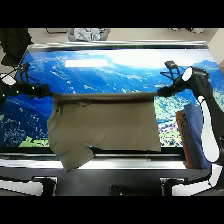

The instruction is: Fold the shirts.

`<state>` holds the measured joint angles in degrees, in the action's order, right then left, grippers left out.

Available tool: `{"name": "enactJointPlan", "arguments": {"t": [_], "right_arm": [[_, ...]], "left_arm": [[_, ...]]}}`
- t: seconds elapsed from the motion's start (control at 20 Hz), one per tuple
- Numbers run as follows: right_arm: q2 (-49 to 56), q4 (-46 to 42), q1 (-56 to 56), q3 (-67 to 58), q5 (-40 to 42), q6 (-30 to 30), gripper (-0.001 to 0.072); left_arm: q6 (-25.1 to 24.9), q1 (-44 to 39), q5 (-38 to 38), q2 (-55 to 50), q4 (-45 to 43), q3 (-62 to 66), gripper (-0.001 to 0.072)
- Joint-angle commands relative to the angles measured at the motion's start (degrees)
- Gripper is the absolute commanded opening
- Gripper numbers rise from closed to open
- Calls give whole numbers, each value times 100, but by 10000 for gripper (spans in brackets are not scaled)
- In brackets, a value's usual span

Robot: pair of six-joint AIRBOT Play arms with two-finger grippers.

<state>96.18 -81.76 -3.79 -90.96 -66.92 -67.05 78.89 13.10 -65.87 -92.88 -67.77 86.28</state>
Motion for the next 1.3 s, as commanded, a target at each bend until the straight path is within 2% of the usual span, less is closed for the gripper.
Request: {"name": "enactJointPlan", "arguments": {"t": [0.0, 0.25, 0.55, 0.6, 0.65, 0.7, 0.75, 0.85, 1.0, 1.05, 1.2, 1.25], "right_arm": [[-52, 68, 7, 428, -855, -11, 45], [-42, 372, 7, 1305, -1121, 192, 45], [-42, 391, 7, 1390, -1038, 184, 46], [-44, 426, 4, 1390, -981, 181, 100], [-61, 468, -9, 1388, -914, 164, 452], [-107, 468, -42, 1377, -837, 208, 676], [-184, 483, -118, 1311, -1027, 315, 676], [-424, 487, -466, 1185, -1480, 446, 673], [-772, 468, -1108, 1290, -2286, 540, 632], [-909, 457, -1217, 1497, -2337, 678, 624], [-1368, 474, -1237, 2551, -1790, 688, 623], [-1464, 560, -1237, 2868, -1626, 706, 623]], "left_arm": [[125, 39, -1172, -15, -389, -284, 25], [120, 37, -1309, -42, -391, -743, 25], [273, 39, -1325, -111, -708, -743, 26], [273, 37, -1325, -125, -702, -741, 60], [275, 39, -1331, -120, -686, -726, 269], [317, 57, -1475, -118, -693, -640, 440], [315, 107, -1665, -114, -697, -522, 465], [330, 337, -2024, -33, -704, -323, 465], [297, 732, -2505, 404, -708, -813, 466], [297, 879, -2457, 671, -706, -1327, 466], [258, 1152, -2076, 1707, -662, -3585, 470], [140, 1193, -1864, 2028, -664, -4210, 494]]}}
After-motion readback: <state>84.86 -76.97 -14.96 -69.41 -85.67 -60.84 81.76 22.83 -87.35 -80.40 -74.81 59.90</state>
